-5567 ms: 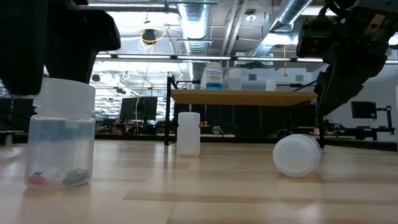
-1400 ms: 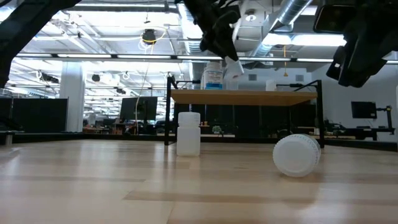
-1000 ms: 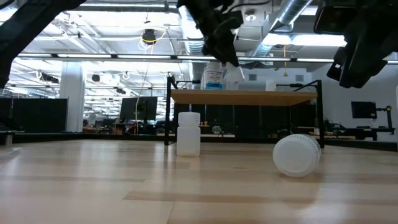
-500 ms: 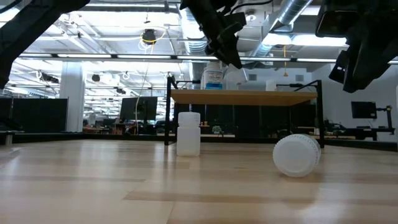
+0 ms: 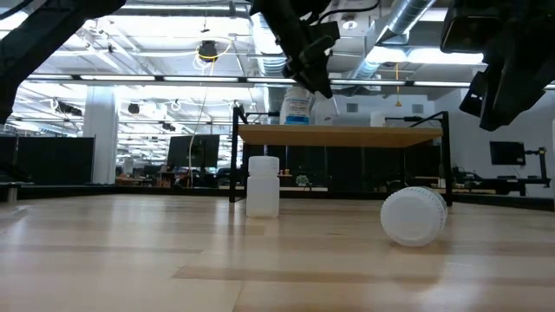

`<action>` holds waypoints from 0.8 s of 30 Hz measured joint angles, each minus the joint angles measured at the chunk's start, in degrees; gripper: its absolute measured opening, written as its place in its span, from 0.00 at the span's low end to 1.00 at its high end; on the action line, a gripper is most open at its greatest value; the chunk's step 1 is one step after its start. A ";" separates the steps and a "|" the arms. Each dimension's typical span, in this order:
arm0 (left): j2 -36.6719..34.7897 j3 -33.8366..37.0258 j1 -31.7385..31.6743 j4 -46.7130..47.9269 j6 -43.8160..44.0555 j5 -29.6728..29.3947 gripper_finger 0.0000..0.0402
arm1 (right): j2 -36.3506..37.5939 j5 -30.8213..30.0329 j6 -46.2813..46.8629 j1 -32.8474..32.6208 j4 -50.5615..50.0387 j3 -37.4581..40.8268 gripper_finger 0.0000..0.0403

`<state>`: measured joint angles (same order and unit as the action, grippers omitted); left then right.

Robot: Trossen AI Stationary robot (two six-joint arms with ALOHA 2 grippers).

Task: Pick and place medicine bottles onto shelf by color
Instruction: Put the left transparent pill bottle on the shelf aligned with the other transparent bottle, then adjust the white medicine bottle on the shelf

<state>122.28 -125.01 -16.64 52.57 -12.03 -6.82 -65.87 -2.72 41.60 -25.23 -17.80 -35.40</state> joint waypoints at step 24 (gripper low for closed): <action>1.03 0.02 -0.02 -1.14 -0.78 -3.06 0.47 | 0.00 0.00 0.00 -0.01 -0.15 0.00 0.33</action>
<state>123.31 -124.99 -16.67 51.43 -12.81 -9.88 -65.87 -2.72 41.60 -25.24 -17.96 -35.40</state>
